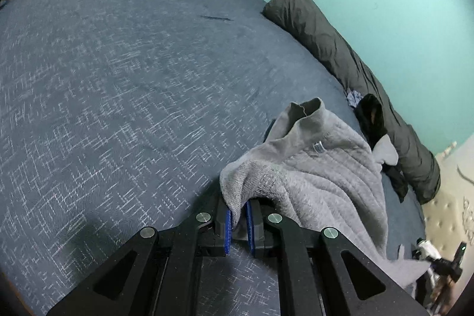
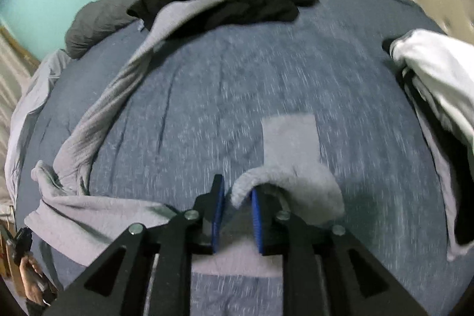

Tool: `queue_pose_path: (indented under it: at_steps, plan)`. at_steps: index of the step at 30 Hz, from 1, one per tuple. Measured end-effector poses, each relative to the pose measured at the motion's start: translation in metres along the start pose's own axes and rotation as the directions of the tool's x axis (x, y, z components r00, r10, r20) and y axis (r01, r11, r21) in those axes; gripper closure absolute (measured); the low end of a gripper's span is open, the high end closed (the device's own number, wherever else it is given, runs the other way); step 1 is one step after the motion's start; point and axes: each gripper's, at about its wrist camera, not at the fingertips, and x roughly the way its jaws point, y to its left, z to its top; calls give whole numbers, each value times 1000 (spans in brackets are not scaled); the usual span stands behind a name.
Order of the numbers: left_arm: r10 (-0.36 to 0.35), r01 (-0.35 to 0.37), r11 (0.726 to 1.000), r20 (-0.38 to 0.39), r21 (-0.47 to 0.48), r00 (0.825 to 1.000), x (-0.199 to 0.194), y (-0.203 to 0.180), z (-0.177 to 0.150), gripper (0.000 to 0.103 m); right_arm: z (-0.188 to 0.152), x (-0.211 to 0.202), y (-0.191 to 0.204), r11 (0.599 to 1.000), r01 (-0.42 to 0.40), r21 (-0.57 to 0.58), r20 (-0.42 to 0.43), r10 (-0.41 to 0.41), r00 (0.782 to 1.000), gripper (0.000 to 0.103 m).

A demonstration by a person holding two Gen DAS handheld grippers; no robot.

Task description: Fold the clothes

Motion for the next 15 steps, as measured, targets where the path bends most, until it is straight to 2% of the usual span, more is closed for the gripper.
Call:
queue_pose_path:
  at_steps: [3, 4, 5, 7, 9, 12, 15]
  plan:
    - [5, -5, 1000, -4, 10, 1000, 3, -3, 0, 95, 0, -12, -15, 1000, -28, -3, 55, 28, 998, 83]
    - [9, -8, 1000, -5, 13, 1000, 3, -4, -1, 95, -1, -14, -21, 999, -43, 6, 59, 43, 997, 79]
    - [11, -11, 1000, -5, 16, 1000, 4, -4, -1, 95, -2, -13, -28, 998, -55, 18, 38, 54, 998, 67]
    - [15, -15, 1000, -2, 18, 1000, 4, -3, -1, 95, -5, -12, -36, 999, -50, 17, 3, 50, 999, 52]
    - [18, -18, 1000, 1, 22, 1000, 4, -5, -2, 95, -8, -22, -44, 1000, 16, -7, 49, -15, 999, 51]
    - [25, -25, 999, 5, 29, 1000, 4, -7, -3, 95, -14, -31, -72, 996, -26, 89, 98, 17, 995, 42]
    - [26, -26, 999, 8, 30, 1000, 4, -8, -3, 95, -25, -18, -91, 992, 23, 124, 39, -28, 999, 42]
